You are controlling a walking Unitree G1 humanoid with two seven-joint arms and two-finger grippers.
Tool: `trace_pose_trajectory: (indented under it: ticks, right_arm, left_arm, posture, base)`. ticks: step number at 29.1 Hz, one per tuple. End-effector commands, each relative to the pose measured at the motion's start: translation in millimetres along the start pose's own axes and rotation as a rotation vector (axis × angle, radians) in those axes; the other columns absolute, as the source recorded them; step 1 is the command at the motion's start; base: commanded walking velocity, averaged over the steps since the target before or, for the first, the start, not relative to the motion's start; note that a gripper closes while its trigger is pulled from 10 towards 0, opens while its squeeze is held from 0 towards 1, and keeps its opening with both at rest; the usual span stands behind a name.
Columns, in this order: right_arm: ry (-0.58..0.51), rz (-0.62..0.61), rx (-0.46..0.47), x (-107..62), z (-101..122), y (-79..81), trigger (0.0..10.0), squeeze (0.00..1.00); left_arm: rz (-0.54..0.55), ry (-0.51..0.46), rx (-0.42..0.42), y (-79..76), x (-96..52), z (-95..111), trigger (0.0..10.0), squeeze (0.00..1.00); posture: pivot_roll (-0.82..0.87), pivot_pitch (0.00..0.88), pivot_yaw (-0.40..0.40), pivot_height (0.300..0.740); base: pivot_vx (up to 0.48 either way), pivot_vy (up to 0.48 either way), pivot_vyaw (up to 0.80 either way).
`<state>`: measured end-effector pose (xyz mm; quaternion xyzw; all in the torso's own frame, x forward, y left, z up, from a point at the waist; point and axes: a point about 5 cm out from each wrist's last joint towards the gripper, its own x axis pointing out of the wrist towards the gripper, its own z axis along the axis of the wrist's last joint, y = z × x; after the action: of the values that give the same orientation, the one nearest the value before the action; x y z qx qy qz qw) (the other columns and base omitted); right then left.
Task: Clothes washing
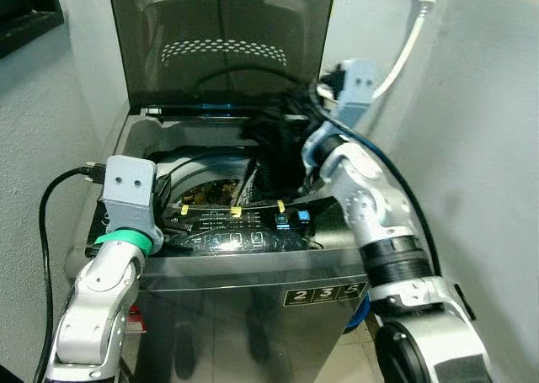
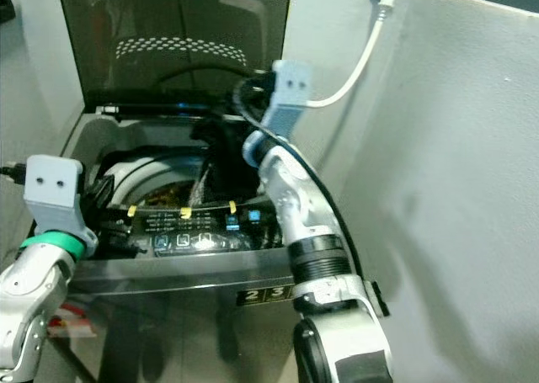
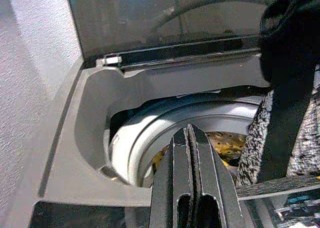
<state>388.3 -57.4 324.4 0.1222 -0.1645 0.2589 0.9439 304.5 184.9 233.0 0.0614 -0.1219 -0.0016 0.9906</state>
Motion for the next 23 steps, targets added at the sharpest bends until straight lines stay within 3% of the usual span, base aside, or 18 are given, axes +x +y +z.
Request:
trace_pose_trajectory:
  ticks: [1, 3, 4, 6, 9, 11, 13, 14, 15, 17, 18, 19, 20, 21, 22, 23]
  right_arm:
    - [-0.127, -0.009, -0.012, 18.5, 36, 3.2, 10.0, 0.0]
    - [-0.127, -0.009, -0.012, 18.5, 36, 3.2, 10.0, 0.0]
    - [-0.231, -0.036, 0.038, 30.0, 68, 3.9, 10.0, 0.0]
    - [-0.248, -0.048, 0.015, 37.0, 78, 8.3, 10.0, 0.0]
    - [-0.219, -0.07, -0.059, 40.1, 73, 10.0, 10.0, 0.0]
    - [-0.128, -0.121, -0.189, 37.8, 46, 4.9, 10.0, 0.0]
    - [-0.077, -0.155, -0.238, 35.3, 34, -0.6, 10.0, 0.0]
    - [-0.077, -0.155, -0.238, 35.3, 34, -0.6, 10.0, 0.0]
    - [0.044, -0.145, -0.271, 33.7, 17, -4.5, 10.0, 0.0]
    - [0.044, -0.145, -0.271, 33.7, 17, -4.5, 10.0, 0.0]
    - [0.131, -0.134, -0.289, 31.9, 6, -7.0, 10.0, 0.0]
    - [0.131, -0.134, -0.289, 31.9, 6, -7.0, 10.0, 0.0]
    - [0.303, -0.01, -0.189, 28.4, -16, -2.2, 10.0, 0.0]
    - [0.303, -0.01, -0.189, 28.4, -16, -2.2, 10.0, 0.0]
    - [0.391, 0.098, -0.167, 25.0, -28, 2.8, 10.0, 0.0]
    - [0.421, 0.132, -0.195, 23.4, -31, 3.4, 10.0, 0.0]
  left_arm:
    - [-0.026, 0.005, 0.01, -3.5, 0.2, -3, 10.0, 0.0]
    - [-0.026, 0.005, 0.01, -3.5, 0.2, -3, 10.0, 0.0]
    - [-0.046, 0.002, 0.02, -6.9, -0.2, -3, 10.0, 0.0]
    - [-0.066, 0.001, 0.026, -9.4, -1.3, -3, 10.0, 0.0]
    - [-0.095, 0.001, 0.024, -12.0, -3.6, -3, 10.0, 0.0]
    - [-0.143, 0.005, 0.015, -16.1, -8.3, -5, 10.0, 0.0]
    - [-0.177, 0.005, 0.019, -19.0, -11.2, -5, 10.0, 0.0]
    - [-0.177, 0.005, 0.019, -19.0, -11.2, -5, 10.0, 0.0]
    - [-0.247, -0.012, 0.03, -23.7, -15.2, -3, 10.0, 0.0]
    - [-0.247, -0.012, 0.03, -23.7, -15.2, -3, 10.0, 0.0]
    - [-0.296, -0.025, 0.037, -27.0, -18.1, -2, 10.0, 0.0]
    - [-0.296, -0.025, 0.037, -27.0, -18.1, -2, 10.0, 0.0]
    - [-0.326, -0.053, 0.107, -25.3, -19.1, 1, 10.0, 0.0]
    - [-0.326, -0.053, 0.107, -25.3, -19.1, 1, 10.0, 0.0]
    - [-0.335, -0.032, 0.124, -21.0, -17.3, 1, 10.0, 0.0]
    - [-0.347, -0.012, 0.111, -19.8, -16.9, 1, 10.0, 0.0]
  posture:
    - [0.05, 0.033, -0.013, 0.74]
    - [0.05, 0.033, -0.013, 0.74]
    - [0.06, 0.031, -0.029, 0.74]
    - [0.07, 0.031, -0.036, 0.74]
    - [0.07, 0.035, -0.034, 0.74]
    - [0.07, 0.04, -0.034, 0.74]
    - [0.08, 0.044, -0.033, 0.74]
    - [0.08, 0.044, -0.033, 0.74]
    - [0.08, 0.044, -0.033, 0.74]
    - [0.08, 0.044, -0.033, 0.74]
    - [0.08, 0.044, -0.033, 0.74]
    - [0.08, 0.044, -0.033, 0.74]
    - [0.07, 0.035, -0.018, 0.74]
    - [0.07, 0.035, -0.018, 0.74]
    - [0.07, 0.031, -0.012, 0.74]
    - [0.07, 0.031, -0.011, 0.74]
  base:
    - [0.0, 0.0, 0.0]
    - [0.0, 0.0, 0.0]
    - [0.0, 0.0, 0.0]
    - [0.0, 0.0, 0.0]
    - [0.0, 0.0, 0.0]
    - [0.0, 0.0, 0.0]
    - [0.0, 0.0, 0.0]
    - [0.0, 0.0, 0.0]
    - [0.0, 0.0, 0.0]
    - [0.0, 0.0, 0.0]
    - [0.0, 0.0, 0.0]
    - [0.0, 0.0, 0.0]
    - [0.0, 0.0, 0.0]
    - [0.0, 0.0, 0.0]
    - [0.0, 0.0, 0.0]
    - [0.0, 0.0, 0.0]
